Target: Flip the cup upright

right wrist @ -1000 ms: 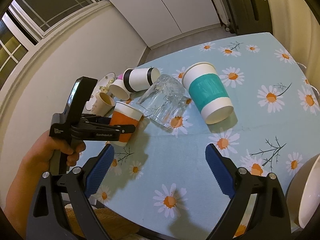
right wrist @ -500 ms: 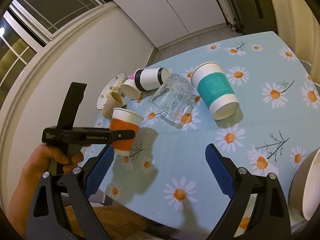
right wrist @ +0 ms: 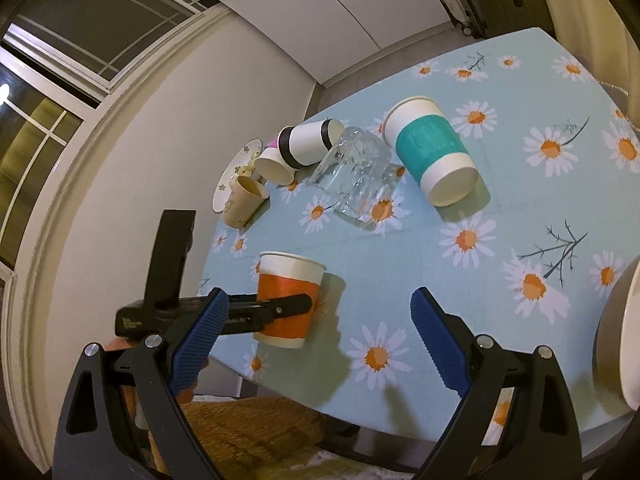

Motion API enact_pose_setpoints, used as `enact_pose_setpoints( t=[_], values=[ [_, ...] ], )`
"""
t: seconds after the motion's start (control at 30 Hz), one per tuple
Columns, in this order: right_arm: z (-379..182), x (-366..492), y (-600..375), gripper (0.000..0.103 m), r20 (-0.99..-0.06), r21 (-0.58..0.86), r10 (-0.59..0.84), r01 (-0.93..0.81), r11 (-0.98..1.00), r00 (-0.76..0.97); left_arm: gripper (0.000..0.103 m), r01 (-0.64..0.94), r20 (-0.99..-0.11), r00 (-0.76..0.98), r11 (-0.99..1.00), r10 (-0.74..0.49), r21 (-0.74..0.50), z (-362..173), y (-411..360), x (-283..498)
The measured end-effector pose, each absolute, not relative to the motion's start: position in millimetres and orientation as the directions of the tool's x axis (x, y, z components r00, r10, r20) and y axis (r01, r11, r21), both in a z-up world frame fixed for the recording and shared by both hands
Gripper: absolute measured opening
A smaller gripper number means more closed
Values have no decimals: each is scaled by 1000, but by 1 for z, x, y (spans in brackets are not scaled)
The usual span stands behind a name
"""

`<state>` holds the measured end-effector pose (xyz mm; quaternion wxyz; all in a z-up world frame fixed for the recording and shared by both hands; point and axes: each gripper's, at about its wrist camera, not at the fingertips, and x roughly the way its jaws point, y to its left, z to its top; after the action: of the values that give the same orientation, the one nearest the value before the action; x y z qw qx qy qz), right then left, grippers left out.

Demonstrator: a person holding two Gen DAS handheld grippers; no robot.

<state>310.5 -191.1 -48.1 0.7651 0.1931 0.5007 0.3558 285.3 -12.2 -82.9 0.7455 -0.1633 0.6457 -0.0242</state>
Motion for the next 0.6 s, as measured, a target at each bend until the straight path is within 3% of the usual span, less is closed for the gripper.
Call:
enact_pose_setpoints(
  t=[0.6],
  values=[
    [-49,306,-193,92,-632,655,739,-348,671,236,66,-154,-975,133,969,-176,-195,-89,-34,282]
  ],
)
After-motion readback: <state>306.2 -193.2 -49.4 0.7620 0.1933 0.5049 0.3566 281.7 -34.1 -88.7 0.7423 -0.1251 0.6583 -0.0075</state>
